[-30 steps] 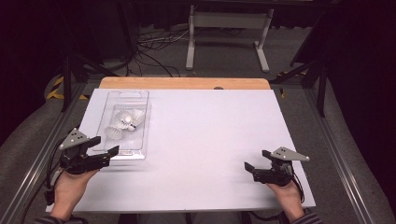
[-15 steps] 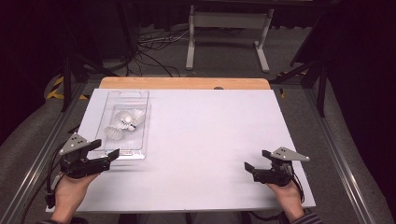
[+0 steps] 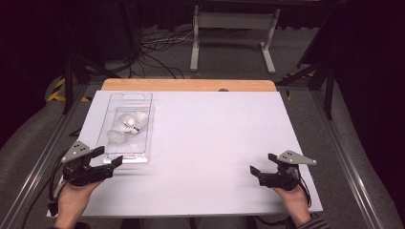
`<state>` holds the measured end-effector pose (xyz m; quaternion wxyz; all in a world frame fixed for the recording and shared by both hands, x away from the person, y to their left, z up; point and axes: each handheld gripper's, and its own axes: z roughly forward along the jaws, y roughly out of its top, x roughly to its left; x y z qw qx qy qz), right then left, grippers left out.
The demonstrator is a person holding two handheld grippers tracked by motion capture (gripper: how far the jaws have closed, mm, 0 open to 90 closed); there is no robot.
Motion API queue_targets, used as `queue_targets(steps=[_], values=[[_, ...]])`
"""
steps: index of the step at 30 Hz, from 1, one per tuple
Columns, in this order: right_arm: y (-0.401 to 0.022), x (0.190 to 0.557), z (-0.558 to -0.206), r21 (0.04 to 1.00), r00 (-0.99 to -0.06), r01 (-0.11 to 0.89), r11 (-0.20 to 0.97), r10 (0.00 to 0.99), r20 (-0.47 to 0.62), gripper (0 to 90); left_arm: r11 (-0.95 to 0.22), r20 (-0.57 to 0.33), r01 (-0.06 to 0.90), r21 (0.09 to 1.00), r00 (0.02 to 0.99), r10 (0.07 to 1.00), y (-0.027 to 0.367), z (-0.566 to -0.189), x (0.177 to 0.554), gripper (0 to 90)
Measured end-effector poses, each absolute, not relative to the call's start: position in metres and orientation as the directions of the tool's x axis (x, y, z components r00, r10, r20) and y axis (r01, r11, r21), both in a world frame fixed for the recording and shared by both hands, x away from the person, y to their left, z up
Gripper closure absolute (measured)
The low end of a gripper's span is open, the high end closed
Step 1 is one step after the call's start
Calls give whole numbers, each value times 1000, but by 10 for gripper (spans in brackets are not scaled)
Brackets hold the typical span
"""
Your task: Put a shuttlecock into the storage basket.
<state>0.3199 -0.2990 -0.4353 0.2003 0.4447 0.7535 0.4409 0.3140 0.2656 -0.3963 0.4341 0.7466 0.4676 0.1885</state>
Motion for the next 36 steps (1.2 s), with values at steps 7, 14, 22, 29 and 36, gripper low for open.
queue_targets(steps=[7,14,22,29,36], values=[[-299,320,-435,843,-522,493,216,848,89,97,-183,-129,536,824,493,861,267,-401,312,235],[-299,320,-436,842,-524,493,218,847,87,97,-150,-171,546,824,493,853,269,-407,310,235],[-299,320,-435,842,-523,493,218,848,87,97,-145,-170,539,830,491,855,268,-412,308,234],[-299,320,-435,842,-523,494,218,848,88,97,-164,-149,532,831,497,855,265,-418,308,233],[-299,319,-435,842,-522,494,217,848,87,97,-171,-150,536,827,504,851,264,-420,307,234]])
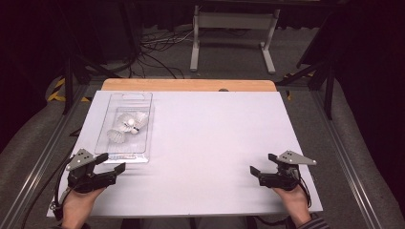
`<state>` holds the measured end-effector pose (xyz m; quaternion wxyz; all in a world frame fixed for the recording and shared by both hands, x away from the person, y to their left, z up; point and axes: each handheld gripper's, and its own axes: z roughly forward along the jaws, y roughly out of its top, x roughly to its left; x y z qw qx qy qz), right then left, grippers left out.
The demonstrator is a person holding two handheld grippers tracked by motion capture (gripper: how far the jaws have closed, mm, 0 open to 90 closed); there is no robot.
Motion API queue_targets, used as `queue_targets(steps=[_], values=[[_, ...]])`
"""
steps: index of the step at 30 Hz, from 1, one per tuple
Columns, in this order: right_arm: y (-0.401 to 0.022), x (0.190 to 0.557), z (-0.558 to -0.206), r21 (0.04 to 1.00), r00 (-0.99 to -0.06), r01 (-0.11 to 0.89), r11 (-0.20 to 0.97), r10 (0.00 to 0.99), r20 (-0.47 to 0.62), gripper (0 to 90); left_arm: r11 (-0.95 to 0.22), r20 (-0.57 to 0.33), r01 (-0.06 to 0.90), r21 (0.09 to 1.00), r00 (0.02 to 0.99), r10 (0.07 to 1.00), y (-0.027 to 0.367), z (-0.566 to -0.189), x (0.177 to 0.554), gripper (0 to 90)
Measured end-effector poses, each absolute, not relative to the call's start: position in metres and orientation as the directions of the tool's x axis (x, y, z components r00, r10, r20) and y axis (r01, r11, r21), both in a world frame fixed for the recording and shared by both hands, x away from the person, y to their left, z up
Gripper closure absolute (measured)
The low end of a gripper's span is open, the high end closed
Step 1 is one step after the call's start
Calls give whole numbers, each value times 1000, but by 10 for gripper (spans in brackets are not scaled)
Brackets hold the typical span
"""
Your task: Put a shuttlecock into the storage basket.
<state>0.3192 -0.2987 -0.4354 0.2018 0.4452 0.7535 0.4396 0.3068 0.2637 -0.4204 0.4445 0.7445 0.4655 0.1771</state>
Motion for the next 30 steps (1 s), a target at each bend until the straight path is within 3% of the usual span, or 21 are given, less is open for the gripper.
queue_targets(steps=[30], values=[[-302,313,-433,853,-510,484,197,855,92,97,-159,-180,575,803,489,854,270,-432,307,227]])
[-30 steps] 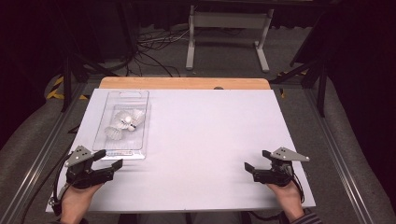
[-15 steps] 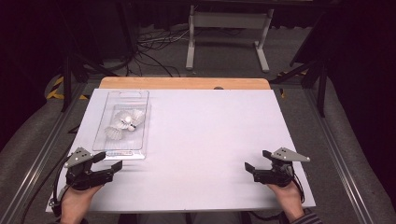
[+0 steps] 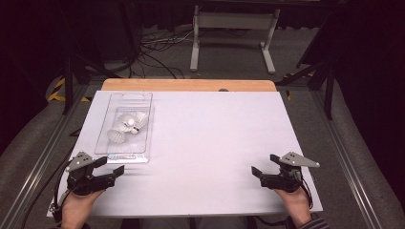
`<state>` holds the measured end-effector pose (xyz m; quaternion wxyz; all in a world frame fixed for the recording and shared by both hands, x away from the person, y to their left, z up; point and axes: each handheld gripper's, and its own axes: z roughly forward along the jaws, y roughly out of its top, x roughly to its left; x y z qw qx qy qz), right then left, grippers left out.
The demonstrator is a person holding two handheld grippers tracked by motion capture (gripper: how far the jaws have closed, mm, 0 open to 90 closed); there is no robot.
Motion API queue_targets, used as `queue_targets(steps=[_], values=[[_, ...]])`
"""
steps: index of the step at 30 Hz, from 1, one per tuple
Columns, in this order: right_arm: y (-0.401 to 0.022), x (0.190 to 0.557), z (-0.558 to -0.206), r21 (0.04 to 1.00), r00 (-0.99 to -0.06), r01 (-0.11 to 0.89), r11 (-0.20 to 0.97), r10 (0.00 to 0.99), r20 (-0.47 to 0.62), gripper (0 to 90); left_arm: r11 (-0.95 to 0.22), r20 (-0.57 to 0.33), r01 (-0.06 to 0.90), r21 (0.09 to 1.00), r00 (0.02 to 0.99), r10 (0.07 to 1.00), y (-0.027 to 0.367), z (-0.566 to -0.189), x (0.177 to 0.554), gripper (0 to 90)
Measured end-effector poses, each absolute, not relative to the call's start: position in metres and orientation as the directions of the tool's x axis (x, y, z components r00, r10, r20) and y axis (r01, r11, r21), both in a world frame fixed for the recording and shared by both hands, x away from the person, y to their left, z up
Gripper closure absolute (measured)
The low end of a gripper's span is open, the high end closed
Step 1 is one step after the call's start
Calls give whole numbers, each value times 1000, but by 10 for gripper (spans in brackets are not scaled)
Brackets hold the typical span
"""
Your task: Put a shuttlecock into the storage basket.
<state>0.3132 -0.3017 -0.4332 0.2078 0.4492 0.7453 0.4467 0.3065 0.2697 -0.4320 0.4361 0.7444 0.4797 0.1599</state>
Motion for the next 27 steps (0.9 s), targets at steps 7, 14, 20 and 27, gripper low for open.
queue_targets(steps=[7,14,20,27], values=[[-302,311,-432,857,-511,480,187,854,99,97,-175,-184,596,784,491,851,268,-434,308,219],[-303,310,-431,863,-516,472,183,850,102,97,-189,-183,611,769,494,850,264,-435,309,213],[-302,310,-431,863,-520,470,184,848,102,97,-181,-185,603,777,494,850,264,-435,309,214],[-302,310,-431,863,-522,470,185,846,103,97,-186,-184,604,775,497,848,264,-435,309,213]])
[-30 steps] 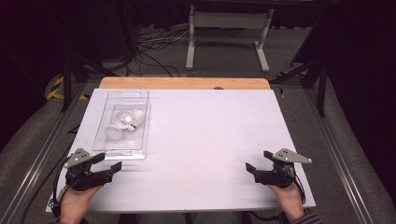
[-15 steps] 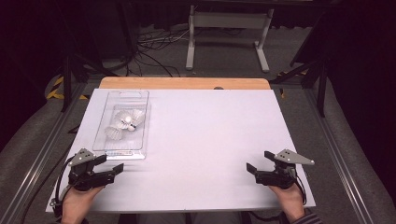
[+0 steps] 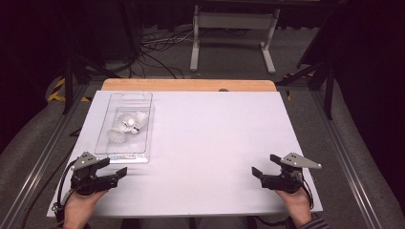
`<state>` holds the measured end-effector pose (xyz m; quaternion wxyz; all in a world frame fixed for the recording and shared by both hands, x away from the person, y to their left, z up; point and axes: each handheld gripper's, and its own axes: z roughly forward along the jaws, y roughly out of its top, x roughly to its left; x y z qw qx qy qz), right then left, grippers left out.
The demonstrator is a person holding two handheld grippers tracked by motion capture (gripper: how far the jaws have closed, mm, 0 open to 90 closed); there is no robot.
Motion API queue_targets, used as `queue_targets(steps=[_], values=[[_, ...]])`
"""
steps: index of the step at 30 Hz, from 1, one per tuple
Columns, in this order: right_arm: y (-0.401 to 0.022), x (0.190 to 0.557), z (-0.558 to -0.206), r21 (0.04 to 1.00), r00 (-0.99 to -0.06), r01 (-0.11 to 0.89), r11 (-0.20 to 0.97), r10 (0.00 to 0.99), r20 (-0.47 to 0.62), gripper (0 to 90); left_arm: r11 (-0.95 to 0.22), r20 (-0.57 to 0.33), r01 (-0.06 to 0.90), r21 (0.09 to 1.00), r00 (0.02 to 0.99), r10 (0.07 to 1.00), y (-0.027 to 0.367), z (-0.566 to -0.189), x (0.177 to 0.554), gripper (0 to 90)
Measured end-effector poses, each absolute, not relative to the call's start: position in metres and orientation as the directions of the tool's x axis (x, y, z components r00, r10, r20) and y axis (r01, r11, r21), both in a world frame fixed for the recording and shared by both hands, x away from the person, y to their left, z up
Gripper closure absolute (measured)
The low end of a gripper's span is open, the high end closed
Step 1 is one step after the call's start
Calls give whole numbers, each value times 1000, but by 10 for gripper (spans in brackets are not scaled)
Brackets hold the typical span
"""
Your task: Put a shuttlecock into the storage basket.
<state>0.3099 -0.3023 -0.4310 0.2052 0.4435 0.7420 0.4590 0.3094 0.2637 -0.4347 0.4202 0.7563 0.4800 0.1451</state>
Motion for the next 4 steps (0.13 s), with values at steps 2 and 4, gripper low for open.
queue_targets(steps=[2,4], values=[[-303,310,-431,864,-522,469,184,847,103,97,-187,-182,600,778,500,847,264,-435,310,212],[-303,310,-431,863,-519,472,181,848,106,96,-188,-181,598,779,501,846,263,-435,310,212]])
